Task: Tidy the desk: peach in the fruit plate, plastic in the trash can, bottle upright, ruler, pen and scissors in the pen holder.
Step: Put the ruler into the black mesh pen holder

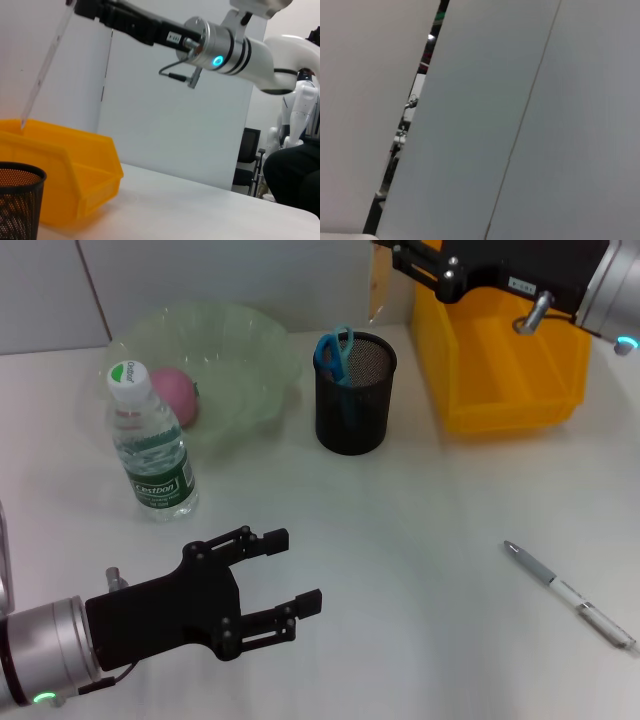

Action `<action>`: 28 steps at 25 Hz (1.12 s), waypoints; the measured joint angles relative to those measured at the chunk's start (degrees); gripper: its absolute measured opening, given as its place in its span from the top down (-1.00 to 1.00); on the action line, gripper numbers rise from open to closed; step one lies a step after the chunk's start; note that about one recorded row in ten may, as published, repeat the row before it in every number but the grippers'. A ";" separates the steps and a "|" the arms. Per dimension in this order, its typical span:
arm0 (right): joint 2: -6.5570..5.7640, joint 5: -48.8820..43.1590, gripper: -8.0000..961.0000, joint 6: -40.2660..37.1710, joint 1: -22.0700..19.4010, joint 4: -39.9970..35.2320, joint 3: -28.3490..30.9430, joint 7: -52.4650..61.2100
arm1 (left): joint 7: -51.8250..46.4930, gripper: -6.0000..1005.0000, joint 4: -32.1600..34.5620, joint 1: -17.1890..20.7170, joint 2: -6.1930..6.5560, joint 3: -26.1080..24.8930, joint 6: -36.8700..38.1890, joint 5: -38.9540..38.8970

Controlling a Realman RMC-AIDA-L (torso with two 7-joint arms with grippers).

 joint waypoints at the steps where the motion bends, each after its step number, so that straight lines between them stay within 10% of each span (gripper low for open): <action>1: -0.02 1.06 0.04 -0.05 0.35 1.56 0.01 -0.94 | 0.00 -0.56 0.00 -0.01 0.00 0.00 0.00 0.00; 28: 0.08 7.48 -0.05 -0.03 8.52 23.82 0.96 -12.98 | 0.00 -0.56 -0.39 0.10 0.09 0.35 0.14 -0.01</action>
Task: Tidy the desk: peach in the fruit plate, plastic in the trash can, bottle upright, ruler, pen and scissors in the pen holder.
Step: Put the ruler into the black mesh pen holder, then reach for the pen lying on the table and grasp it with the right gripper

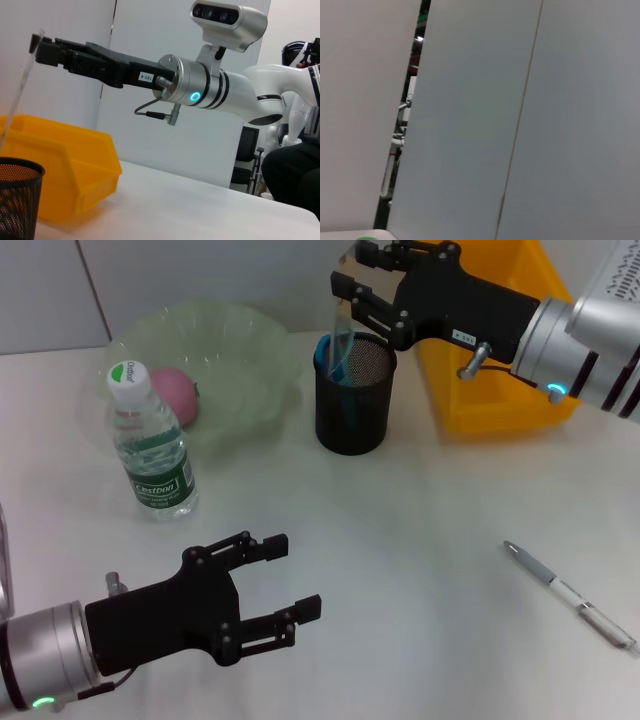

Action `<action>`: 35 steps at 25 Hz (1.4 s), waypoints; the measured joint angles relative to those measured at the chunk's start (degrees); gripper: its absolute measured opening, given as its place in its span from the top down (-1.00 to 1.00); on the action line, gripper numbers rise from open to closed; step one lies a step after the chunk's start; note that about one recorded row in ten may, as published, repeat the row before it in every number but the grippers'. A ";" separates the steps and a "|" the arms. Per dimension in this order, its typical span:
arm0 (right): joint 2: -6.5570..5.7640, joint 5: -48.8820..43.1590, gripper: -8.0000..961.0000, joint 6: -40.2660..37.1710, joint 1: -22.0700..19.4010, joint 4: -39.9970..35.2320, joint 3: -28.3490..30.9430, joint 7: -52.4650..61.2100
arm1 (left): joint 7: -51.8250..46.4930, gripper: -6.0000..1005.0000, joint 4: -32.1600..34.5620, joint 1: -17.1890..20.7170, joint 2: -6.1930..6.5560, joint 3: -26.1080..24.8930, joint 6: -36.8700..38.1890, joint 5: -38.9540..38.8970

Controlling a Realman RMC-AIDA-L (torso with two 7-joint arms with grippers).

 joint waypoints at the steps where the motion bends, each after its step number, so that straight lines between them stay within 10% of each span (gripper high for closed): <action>1: 0.02 0.06 -0.06 0.01 -0.05 0.17 0.29 -0.13 | 0.00 -0.56 -0.01 0.00 0.00 0.04 0.00 0.00; 15: -0.21 4.56 -0.11 -1.03 -1.61 1.45 0.55 0.82 | 0.00 -0.56 -0.13 -0.06 0.00 0.08 0.00 0.00; 20: -0.19 4.56 -0.57 -1.14 -1.47 1.42 0.55 0.98 | 0.00 -0.56 -0.13 0.03 -0.01 0.08 -0.01 0.00; 26: -0.20 4.40 -0.66 -1.10 -1.62 -1.01 0.68 2.90 | 0.00 -0.56 -0.07 0.02 0.00 0.08 -0.01 0.00; 29: -2.33 -0.03 -0.66 -1.75 -2.11 -7.43 0.70 13.04 | -0.21 -0.56 0.07 -0.28 0.11 0.16 -0.01 0.00; 35: -11.55 -16.52 -0.66 -11.84 3.57 -17.33 1.02 39.94 | -0.18 -0.56 -0.05 -0.22 0.23 -0.17 -0.01 0.00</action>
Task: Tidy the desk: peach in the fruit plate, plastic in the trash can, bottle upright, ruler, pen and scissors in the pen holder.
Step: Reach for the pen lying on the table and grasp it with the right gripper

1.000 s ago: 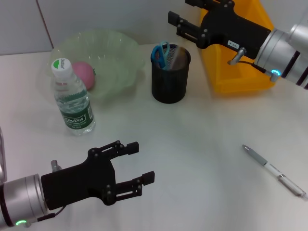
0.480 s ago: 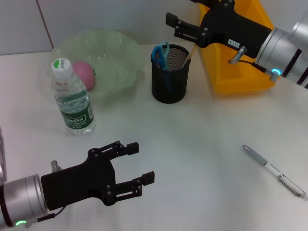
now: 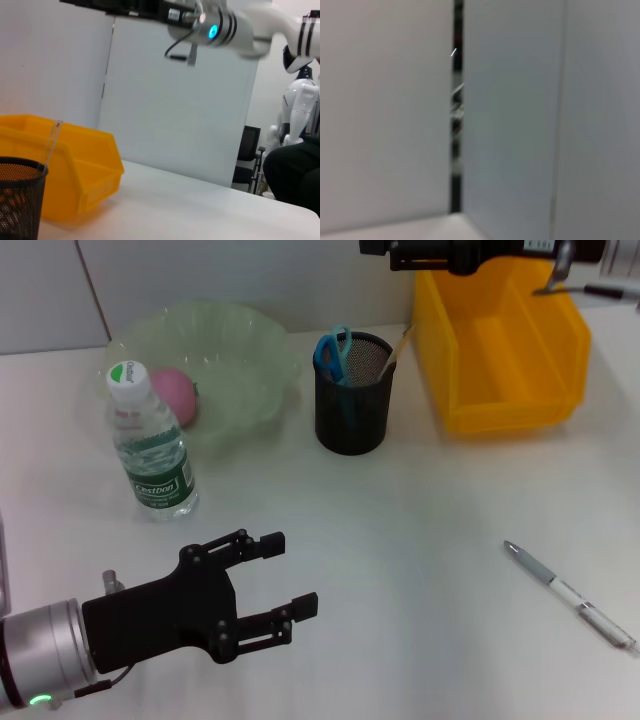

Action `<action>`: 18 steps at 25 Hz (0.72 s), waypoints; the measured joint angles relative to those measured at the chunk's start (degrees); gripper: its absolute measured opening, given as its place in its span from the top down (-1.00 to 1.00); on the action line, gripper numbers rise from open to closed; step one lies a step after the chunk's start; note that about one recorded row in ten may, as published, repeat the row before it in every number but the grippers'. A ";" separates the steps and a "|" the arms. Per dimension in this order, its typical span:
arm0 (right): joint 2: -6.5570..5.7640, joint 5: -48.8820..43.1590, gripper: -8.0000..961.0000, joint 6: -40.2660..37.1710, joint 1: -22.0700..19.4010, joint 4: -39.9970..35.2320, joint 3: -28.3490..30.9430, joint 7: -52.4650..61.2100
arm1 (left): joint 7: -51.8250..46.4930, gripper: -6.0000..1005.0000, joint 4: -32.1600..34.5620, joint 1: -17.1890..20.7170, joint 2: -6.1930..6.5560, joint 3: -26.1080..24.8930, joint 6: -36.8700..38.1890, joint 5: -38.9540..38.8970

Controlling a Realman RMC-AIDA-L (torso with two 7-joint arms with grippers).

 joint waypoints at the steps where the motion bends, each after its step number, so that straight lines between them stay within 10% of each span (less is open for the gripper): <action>1: 0.00 0.00 -0.66 0.00 0.00 0.00 0.00 0.00 | 0.00 -0.56 0.00 0.00 0.00 0.00 0.00 0.00; 11: 0.58 -29.97 -0.66 -13.92 9.34 -17.43 -0.27 4.83 | -2.83 -0.56 -0.20 0.34 -0.11 -2.26 -0.32 0.00; 18: 7.95 -52.51 -0.66 -21.73 8.68 -35.57 -6.23 -8.39 | -5.53 -0.56 -1.30 1.39 -0.62 -7.07 -0.59 -0.03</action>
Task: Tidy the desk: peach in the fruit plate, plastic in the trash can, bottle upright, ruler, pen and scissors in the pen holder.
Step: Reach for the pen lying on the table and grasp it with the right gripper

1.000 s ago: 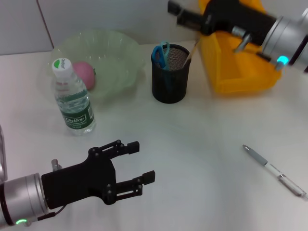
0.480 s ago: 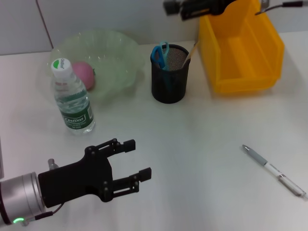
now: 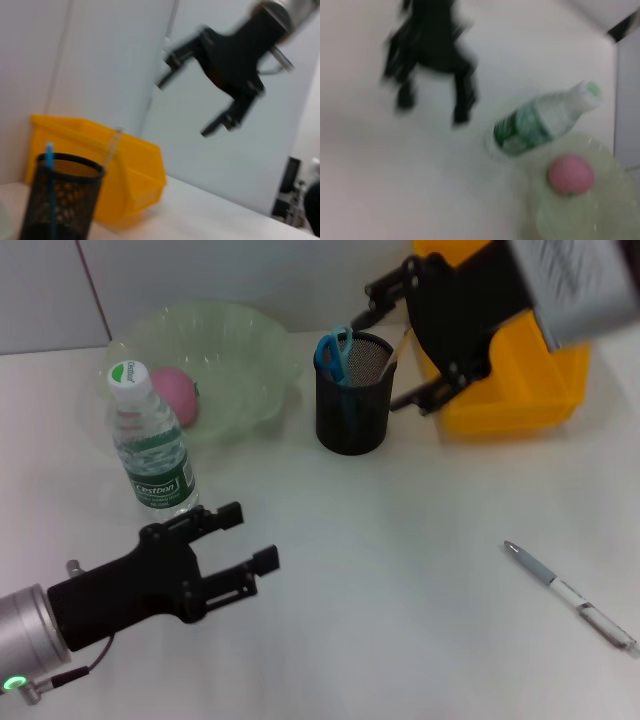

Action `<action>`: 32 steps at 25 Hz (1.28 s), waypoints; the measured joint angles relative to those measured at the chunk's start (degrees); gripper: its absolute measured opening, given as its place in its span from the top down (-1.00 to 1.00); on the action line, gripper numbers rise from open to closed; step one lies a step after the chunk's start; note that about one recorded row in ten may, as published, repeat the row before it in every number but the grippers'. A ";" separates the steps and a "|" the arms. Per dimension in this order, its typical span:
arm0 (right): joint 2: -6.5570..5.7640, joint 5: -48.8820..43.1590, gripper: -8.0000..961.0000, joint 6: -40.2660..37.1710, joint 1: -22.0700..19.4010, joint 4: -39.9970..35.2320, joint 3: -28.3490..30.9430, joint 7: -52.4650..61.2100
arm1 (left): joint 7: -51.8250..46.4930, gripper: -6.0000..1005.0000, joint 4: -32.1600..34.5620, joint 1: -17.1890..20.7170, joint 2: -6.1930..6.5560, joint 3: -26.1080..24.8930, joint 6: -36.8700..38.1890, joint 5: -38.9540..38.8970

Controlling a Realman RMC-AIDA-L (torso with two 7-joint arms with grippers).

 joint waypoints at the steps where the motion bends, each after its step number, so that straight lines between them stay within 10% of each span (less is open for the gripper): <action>1: 1.31 -3.46 -0.66 -1.35 -0.09 -2.18 -0.87 -1.37 | -0.35 -0.56 -0.17 0.26 -0.20 -0.79 -0.04 0.00; 4: 3.11 -11.45 -0.66 -8.87 0.48 -5.38 -4.97 -5.97 | -1.40 -0.56 -0.41 1.46 -1.00 -3.78 -0.23 -0.02; 32: 3.13 -19.64 -0.66 -19.47 0.05 3.27 -5.96 -56.43 | -1.66 -0.56 -3.30 2.02 -2.35 -7.10 -0.28 -4.51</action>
